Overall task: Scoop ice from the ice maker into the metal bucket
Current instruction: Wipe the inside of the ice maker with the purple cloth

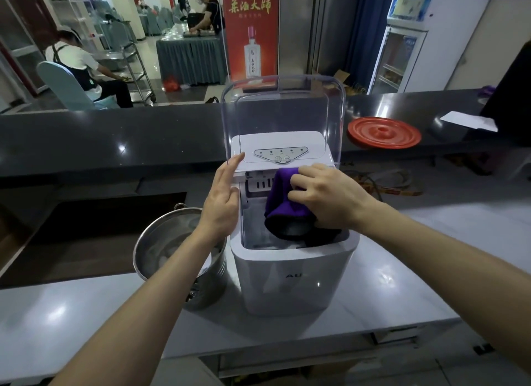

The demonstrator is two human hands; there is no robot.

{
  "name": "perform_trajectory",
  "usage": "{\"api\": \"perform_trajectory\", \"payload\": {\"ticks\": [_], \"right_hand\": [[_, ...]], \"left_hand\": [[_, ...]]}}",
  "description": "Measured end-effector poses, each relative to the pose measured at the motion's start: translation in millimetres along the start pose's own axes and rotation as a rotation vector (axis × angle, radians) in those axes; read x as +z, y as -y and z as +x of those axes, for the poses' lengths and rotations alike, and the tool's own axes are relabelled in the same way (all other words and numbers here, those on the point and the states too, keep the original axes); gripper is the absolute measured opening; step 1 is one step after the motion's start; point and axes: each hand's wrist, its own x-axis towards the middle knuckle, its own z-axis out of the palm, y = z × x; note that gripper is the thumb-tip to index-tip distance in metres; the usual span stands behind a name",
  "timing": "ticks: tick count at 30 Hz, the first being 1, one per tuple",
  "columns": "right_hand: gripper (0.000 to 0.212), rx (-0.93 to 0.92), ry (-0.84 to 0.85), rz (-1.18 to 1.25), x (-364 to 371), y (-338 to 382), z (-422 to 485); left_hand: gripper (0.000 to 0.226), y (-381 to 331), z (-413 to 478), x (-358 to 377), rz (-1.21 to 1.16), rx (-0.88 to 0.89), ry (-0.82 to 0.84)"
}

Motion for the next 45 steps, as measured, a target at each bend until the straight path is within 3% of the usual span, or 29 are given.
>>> {"api": "perform_trajectory", "payload": {"ticks": [6,12,14,18,21,23,27,29,31,33,38,45], "right_hand": [[0.024,0.111,-0.448,0.108,-26.9,4.0,21.4],[0.055,0.182,-0.685,0.281,-42.9,-14.5,54.5],[0.057,0.308,-0.779,0.221,-35.4,-21.8,65.8],[0.031,0.68,-0.875,-0.03,-3.4,-34.6,70.1],[0.015,0.794,-0.898,0.077,8.7,-31.8,75.9],[0.019,0.847,-0.898,0.202,10.5,-19.5,85.2],[0.076,0.845,-0.695,0.257,16.5,18.3,92.9],[0.088,0.827,-0.579,0.131,24.3,26.9,84.4],[0.079,0.863,-0.511,0.027,30.2,24.4,74.7],[0.07,0.882,-0.522,0.074,32.3,18.1,72.4],[0.078,0.875,-0.588,0.177,37.1,10.7,74.7],[0.065,0.737,-0.622,0.148,27.0,8.9,95.8]], "left_hand": [[0.086,-4.1,1.7,-6.7,-0.158,-0.005,-0.013],[0.056,-14.2,18.2,-25.9,-0.213,-0.087,-0.087],[0.044,-20.5,30.4,-32.5,-0.155,-0.07,-0.082],[0.035,-32.3,53.0,-40.9,-0.215,-0.083,-0.063],[0.035,-40.8,71.2,-43.2,-0.334,-0.15,-0.04],[0.037,-48.6,84.7,-43.3,-0.472,-0.212,-0.021],[0.043,-57.1,101.9,-45.2,-0.678,-0.276,-0.017],[0.042,-59.2,105.4,-46.0,-0.688,-0.27,0.015],[0.039,-63.4,108.5,-46.2,-0.693,-0.262,0.036],[0.04,-67.4,111.0,-46.9,-0.693,-0.25,0.05],[0.044,-65.4,112.2,-45.5,-0.71,-0.222,0.083],[0.045,-61.9,112.5,-42.7,-0.737,-0.23,0.079]]}}
